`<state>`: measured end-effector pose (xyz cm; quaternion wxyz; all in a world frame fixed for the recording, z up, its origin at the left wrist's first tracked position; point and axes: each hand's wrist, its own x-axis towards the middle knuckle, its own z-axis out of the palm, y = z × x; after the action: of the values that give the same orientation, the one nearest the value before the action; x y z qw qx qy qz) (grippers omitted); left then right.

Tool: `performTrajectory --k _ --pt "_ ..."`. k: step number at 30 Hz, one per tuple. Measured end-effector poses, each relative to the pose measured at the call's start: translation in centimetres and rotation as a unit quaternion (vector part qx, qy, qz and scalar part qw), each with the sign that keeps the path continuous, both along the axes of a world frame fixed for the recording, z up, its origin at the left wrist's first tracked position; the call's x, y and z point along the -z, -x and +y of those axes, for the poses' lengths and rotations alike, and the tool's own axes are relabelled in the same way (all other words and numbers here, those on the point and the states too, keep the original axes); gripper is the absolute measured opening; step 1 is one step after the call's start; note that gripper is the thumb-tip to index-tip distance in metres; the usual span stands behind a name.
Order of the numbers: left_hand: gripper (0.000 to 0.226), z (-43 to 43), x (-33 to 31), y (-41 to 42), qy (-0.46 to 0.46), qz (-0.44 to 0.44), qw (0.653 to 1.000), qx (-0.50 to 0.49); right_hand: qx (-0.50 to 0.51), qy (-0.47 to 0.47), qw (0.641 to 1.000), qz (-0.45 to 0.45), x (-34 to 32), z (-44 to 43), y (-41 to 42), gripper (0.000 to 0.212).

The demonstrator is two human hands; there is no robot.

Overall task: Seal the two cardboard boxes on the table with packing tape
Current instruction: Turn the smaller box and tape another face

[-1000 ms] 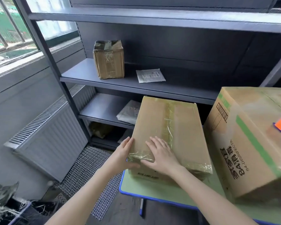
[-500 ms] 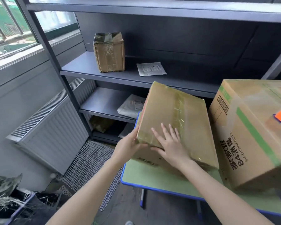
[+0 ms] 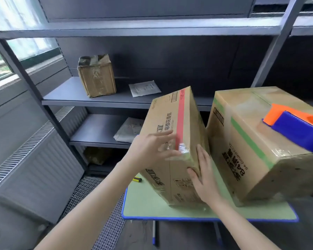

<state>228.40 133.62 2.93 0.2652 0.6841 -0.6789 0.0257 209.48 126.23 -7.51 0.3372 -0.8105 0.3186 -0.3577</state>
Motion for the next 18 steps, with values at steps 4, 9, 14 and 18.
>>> performTrajectory --k 4,9,14,18 --pt "0.071 -0.1 2.5 -1.1 -0.129 -0.002 0.99 -0.062 0.049 0.032 0.998 -0.003 -1.3 -0.6 2.1 0.08" --pt "0.08 -0.5 4.0 -0.1 -0.134 0.073 0.988 -0.017 0.056 0.173 0.983 -0.017 -4.8 -1.3 2.1 0.06" --pt "0.098 -1.0 4.5 1.5 -0.115 0.042 0.992 -0.005 0.077 0.189 0.958 0.204 -6.8 -2.5 2.6 0.084" --pt "0.096 -1.3 4.6 2.3 -0.09 0.057 0.994 0.0 0.065 0.156 0.969 0.179 -6.3 -3.0 3.8 0.082"
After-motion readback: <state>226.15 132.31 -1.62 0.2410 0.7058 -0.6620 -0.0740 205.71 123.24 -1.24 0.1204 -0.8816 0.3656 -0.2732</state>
